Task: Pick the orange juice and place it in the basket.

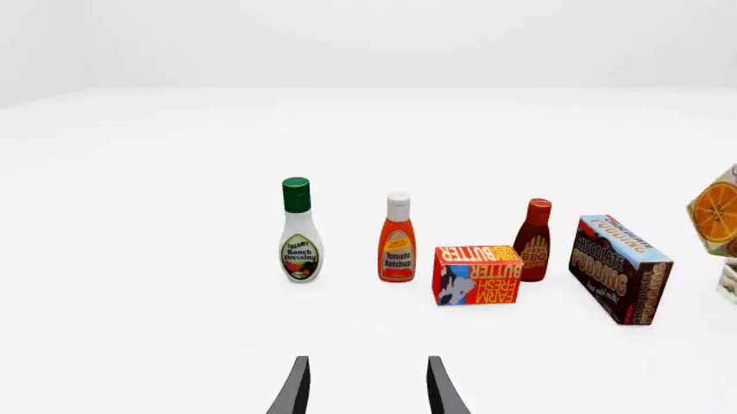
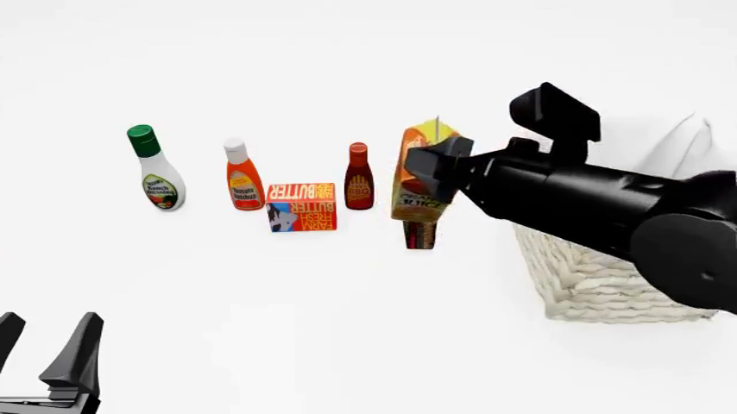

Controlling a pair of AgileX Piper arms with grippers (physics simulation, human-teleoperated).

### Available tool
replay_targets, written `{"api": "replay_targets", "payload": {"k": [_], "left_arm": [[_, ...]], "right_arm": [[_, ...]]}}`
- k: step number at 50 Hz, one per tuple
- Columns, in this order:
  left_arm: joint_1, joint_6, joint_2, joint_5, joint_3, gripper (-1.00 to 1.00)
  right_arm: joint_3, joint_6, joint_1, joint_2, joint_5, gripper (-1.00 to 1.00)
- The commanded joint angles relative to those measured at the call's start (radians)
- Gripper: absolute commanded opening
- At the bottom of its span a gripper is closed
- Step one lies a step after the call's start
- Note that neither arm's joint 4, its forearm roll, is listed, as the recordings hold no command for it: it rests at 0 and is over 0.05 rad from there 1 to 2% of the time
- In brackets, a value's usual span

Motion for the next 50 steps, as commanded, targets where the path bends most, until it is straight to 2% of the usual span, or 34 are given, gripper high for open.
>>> {"api": "replay_targets", "payload": {"k": [1, 2, 7, 13, 14, 19, 23, 31, 32, 33, 34, 44, 46, 50], "left_arm": [[0.0, 0.0, 0.0, 0.0, 0.0, 1.0], [0.0, 0.0, 0.0, 0.0, 0.0, 1.0], [0.0, 0.0, 0.0, 0.0, 0.0, 1.0], [0.0, 0.0, 0.0, 0.0, 0.0, 1.0], [0.0, 0.0, 0.0, 0.0, 0.0, 1.0], [0.0, 0.0, 0.0, 0.0, 0.0, 1.0], [0.0, 0.0, 0.0, 0.0, 0.0, 1.0], [0.0, 0.0, 0.0, 0.0, 0.0, 1.0], [0.0, 0.0, 0.0, 0.0, 0.0, 1.0], [0.0, 0.0, 0.0, 0.0, 0.0, 1.0], [0.0, 0.0, 0.0, 0.0, 0.0, 1.0], [0.0, 0.0, 0.0, 0.0, 0.0, 1.0], [0.0, 0.0, 0.0, 0.0, 0.0, 1.0], [0.0, 0.0, 0.0, 0.0, 0.0, 1.0]], "right_arm": [[-0.099, -0.073, -0.025, -0.046, 0.078, -1.0], [-0.104, -0.065, -0.018, -0.054, 0.08, -1.0], [-0.173, -0.123, -0.017, -0.042, 0.139, -1.0], [-0.233, -0.156, -0.014, -0.041, 0.195, -1.0], [-0.255, -0.189, -0.019, -0.043, 0.219, -1.0], [-0.32, -0.253, -0.035, -0.046, 0.278, -1.0], [-0.358, -0.265, -0.021, -0.053, 0.32, -1.0], [-0.404, -0.278, -0.046, -0.07, 0.374, -1.0], [-0.419, -0.312, -0.06, -0.068, 0.391, -1.0], [-0.42, -0.284, -0.053, -0.077, 0.39, -1.0], [-0.433, -0.309, -0.073, -0.077, 0.4, -1.0], [-0.444, -0.328, -0.112, -0.097, 0.429, -1.0], [-0.442, -0.343, -0.161, -0.112, 0.44, -1.0], [-0.432, -0.352, -0.192, -0.123, 0.444, -1.0]]}}
